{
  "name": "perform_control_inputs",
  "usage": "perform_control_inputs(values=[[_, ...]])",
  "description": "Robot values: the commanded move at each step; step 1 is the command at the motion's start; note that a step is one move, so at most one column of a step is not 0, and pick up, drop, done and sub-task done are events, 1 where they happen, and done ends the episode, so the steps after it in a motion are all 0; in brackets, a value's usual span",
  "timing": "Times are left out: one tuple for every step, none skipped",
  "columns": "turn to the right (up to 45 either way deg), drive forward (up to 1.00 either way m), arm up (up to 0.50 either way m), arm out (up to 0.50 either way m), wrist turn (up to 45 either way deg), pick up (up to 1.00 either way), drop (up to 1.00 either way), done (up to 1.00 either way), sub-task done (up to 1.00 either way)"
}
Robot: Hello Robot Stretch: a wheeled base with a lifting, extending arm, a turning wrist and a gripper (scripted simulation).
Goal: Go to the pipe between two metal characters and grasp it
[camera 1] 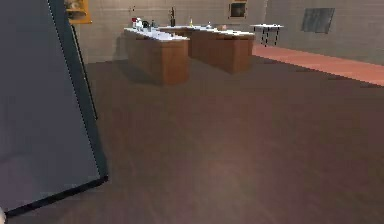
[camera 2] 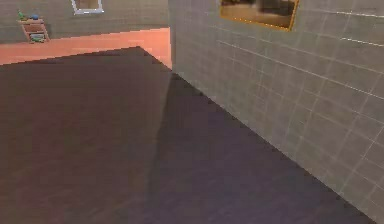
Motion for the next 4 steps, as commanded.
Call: perform_control_inputs(values=[[0.0, 1.00, 0.00, 0.00, 0.0, 0.00, 0.00, 0.00, 0.00], [-6.0, 0.00, 0.00, 0.00, 0.0, 0.00, 0.00, 0.00, 0.00], [0.0, 0.45, 0.00, 0.00, 0.0, 0.00, 0.00, 0.00, 0.00], [-21.0, 0.00, 0.00, 0.00, 0.0, 0.00, 0.00, 0.00, 0.00]])
